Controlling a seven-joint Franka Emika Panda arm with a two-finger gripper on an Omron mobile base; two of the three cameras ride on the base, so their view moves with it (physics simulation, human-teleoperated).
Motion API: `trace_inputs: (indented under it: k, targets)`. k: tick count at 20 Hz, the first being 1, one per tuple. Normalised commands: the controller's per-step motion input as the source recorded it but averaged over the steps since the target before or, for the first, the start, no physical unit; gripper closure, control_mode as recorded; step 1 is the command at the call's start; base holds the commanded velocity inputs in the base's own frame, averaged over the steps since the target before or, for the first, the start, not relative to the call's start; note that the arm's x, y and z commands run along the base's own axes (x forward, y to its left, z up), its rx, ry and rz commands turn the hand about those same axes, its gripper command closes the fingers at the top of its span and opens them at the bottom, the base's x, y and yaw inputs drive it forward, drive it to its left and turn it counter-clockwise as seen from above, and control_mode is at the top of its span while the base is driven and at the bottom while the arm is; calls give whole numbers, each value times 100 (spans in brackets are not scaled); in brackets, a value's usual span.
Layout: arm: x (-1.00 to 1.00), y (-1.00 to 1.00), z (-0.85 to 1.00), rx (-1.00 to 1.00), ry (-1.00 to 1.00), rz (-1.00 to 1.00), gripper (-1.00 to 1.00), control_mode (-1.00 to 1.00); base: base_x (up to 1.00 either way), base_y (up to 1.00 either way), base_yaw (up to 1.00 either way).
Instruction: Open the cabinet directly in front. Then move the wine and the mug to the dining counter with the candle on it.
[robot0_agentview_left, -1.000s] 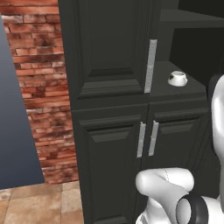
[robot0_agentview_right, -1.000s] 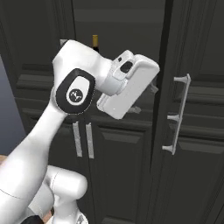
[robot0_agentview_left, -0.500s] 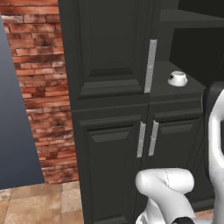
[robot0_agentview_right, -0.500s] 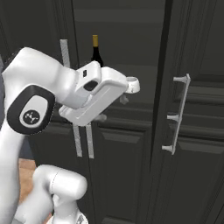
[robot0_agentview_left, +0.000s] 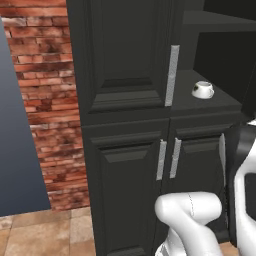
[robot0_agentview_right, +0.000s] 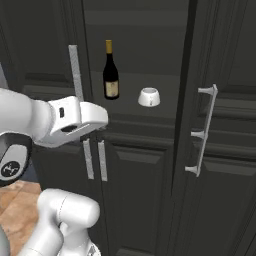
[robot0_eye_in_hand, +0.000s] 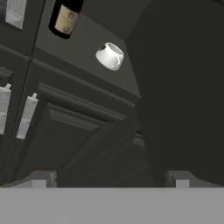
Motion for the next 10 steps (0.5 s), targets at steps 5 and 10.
trace_inputs:
  k: [5,10]
  targets:
    - [0,39,-6,26,-46,26,-100,-100,0,0,0]
    - [0,40,0,24,-53,21,-100,-100,0,0,0]
